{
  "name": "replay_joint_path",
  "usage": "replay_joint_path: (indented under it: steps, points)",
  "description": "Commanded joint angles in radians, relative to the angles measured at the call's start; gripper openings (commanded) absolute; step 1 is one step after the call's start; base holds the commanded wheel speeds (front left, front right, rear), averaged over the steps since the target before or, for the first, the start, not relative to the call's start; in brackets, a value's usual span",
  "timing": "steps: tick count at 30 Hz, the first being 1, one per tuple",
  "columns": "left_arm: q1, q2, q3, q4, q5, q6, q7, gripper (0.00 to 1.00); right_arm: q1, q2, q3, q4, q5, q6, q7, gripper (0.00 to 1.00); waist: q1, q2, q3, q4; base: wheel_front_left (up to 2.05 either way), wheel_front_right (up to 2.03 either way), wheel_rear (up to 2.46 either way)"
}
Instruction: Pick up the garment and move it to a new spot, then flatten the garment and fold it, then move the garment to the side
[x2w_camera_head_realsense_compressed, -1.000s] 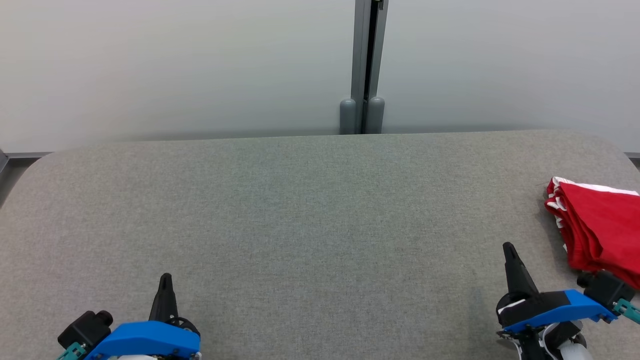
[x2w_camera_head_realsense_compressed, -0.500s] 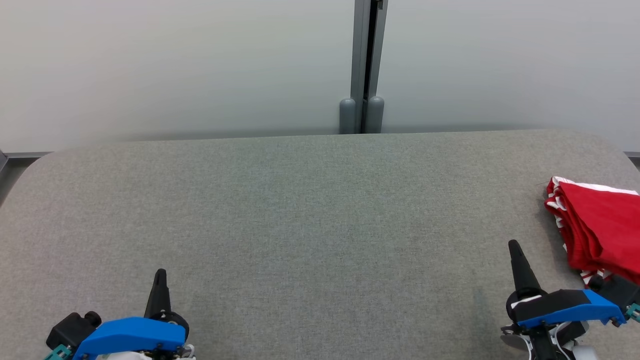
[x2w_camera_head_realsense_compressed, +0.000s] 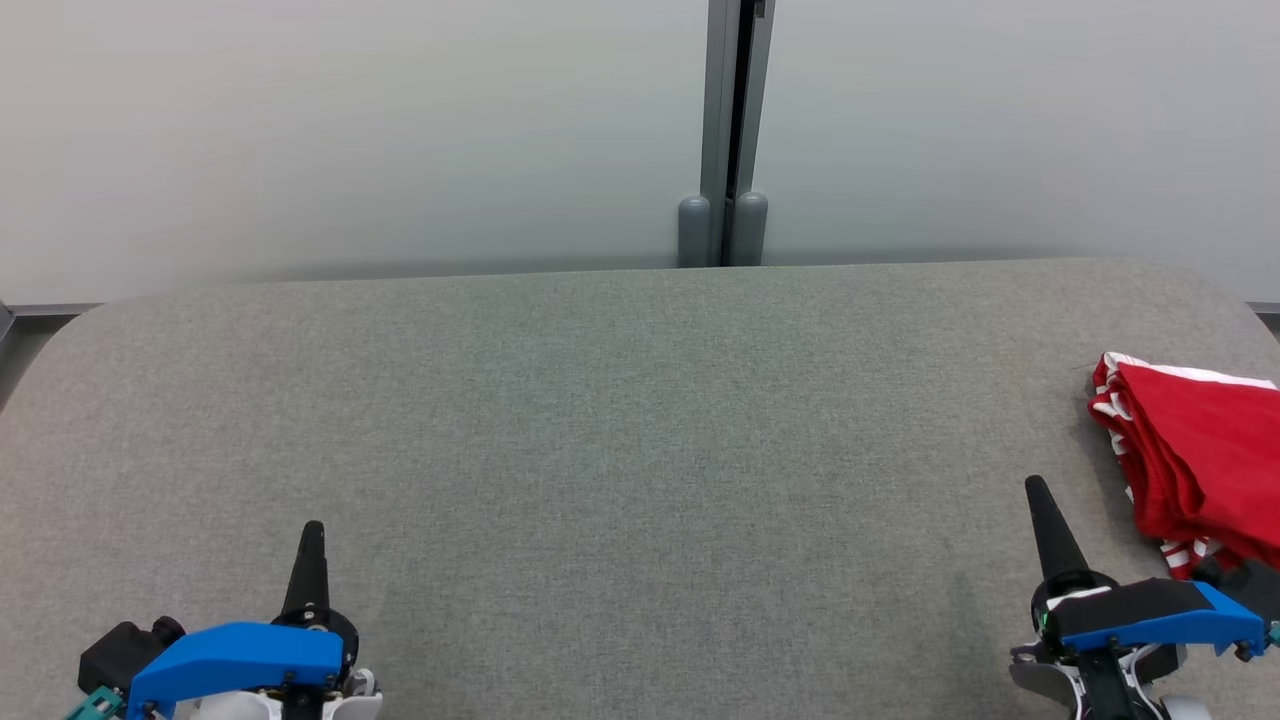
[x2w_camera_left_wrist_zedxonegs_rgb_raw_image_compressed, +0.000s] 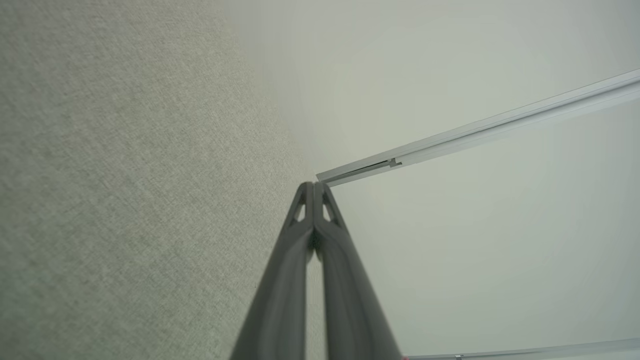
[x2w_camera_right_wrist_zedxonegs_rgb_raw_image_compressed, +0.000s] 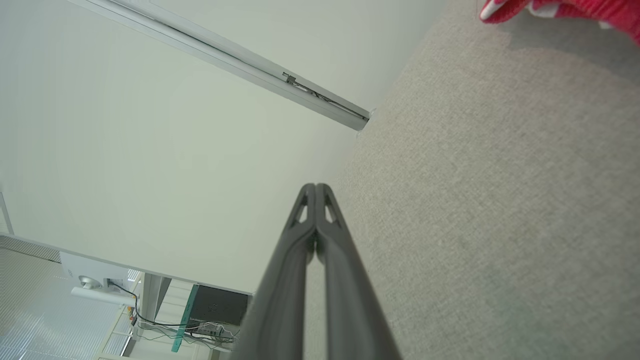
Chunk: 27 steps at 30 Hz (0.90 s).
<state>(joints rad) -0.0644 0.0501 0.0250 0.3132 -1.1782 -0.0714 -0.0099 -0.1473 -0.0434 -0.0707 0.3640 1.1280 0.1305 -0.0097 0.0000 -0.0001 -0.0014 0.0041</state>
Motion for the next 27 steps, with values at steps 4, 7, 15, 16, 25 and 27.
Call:
replay_joint_path:
  steps: [4,7,15,16,25,27]
  points:
    - [-0.027,0.000,0.017,-0.020,-0.050,-0.012,0.015,0.00,0.006,-0.008,-0.007,-0.027,0.058,0.000,0.015,0.00,0.0000,0.0001,0.000,0.000,0.00,0.00,0.00]
    - [-0.029,0.000,0.021,-0.024,-0.077,-0.017,0.022,0.00,0.009,-0.008,-0.010,-0.033,0.088,0.000,0.022,0.00,0.0000,0.0001,0.001,0.000,0.00,0.00,0.00]
    - [-0.033,0.000,0.035,-0.032,-0.144,-0.025,0.042,0.00,0.017,-0.008,-0.017,-0.050,0.162,0.000,0.043,0.00,0.0000,0.0001,0.001,-0.001,0.00,0.00,0.00]
    - [-0.033,0.000,0.037,-0.034,-0.152,-0.026,0.044,0.00,0.017,-0.008,-0.017,-0.053,0.171,0.000,0.046,0.00,0.0000,0.0001,0.001,-0.001,0.00,0.00,0.00]
    - [-0.037,0.000,0.051,-0.043,-0.221,-0.035,0.064,0.00,0.026,-0.009,-0.024,-0.070,0.249,0.000,0.065,0.00,0.0000,0.0001,0.002,-0.002,0.00,0.00,0.00]
    - [-0.038,0.000,0.052,-0.045,-0.236,-0.036,0.069,0.00,0.027,-0.009,-0.025,-0.074,0.265,0.000,0.068,0.00,0.0000,0.0001,0.002,-0.002,0.00,0.00,0.00]
